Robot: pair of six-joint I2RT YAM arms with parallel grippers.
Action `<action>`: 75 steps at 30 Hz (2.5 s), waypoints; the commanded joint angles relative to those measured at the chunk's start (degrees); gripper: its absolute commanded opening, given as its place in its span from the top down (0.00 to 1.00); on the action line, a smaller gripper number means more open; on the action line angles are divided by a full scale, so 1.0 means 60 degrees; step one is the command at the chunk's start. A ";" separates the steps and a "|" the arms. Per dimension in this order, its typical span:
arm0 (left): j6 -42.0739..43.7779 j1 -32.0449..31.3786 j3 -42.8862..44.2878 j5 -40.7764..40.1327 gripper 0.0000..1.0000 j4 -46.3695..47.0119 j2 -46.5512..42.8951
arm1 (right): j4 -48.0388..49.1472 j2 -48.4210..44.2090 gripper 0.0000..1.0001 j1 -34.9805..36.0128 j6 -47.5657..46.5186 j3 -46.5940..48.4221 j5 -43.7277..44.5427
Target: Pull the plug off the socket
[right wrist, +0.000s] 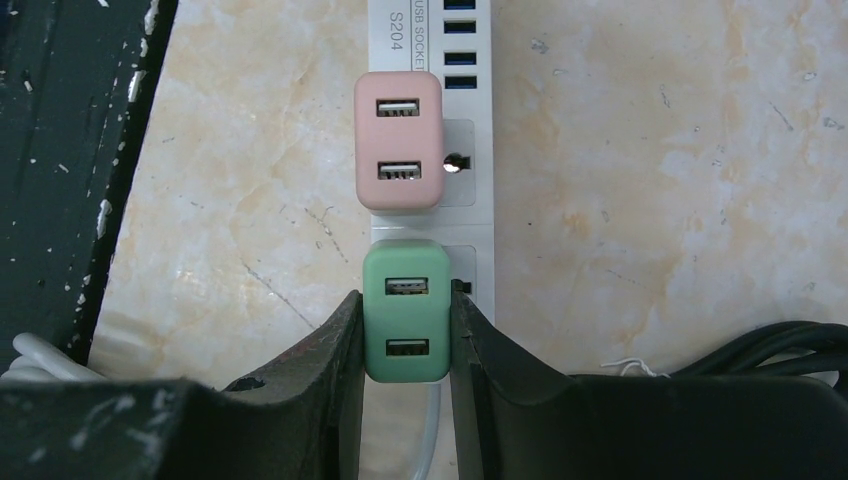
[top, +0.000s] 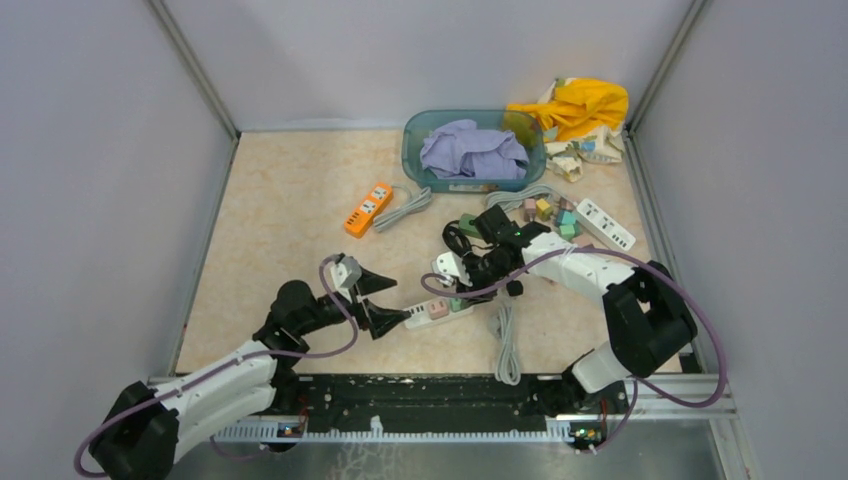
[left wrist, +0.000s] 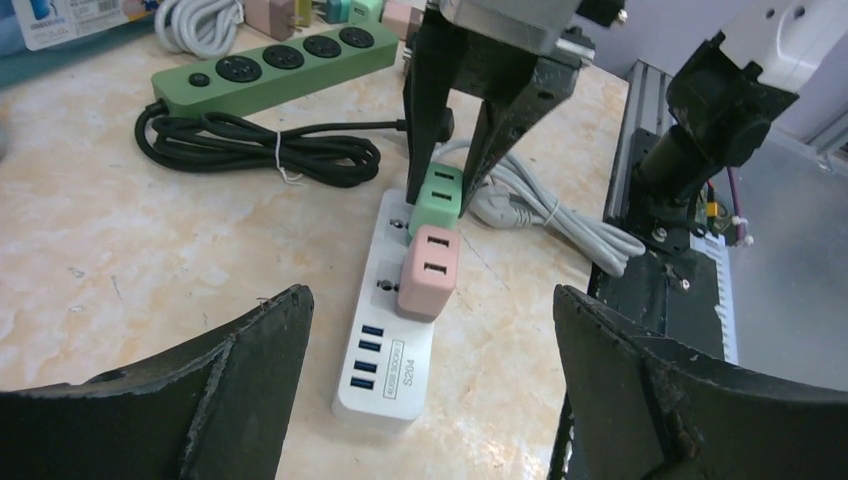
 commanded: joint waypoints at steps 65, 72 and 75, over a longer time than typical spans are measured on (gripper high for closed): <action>0.4485 -0.3174 0.0289 -0.3046 0.25 0.4366 0.7140 | -0.0977 0.0374 0.94 -0.0052 -0.0353 0.0677 -0.0913; 0.4285 -0.3122 0.0595 -0.2696 0.36 0.4475 0.7892 | -0.0900 0.0396 0.94 -0.0052 -0.0397 0.0633 -0.0961; 0.4142 -0.3112 0.0524 -0.2658 0.47 0.4541 0.7937 | -0.0769 0.0354 0.94 -0.0052 -0.0398 0.0562 -0.1003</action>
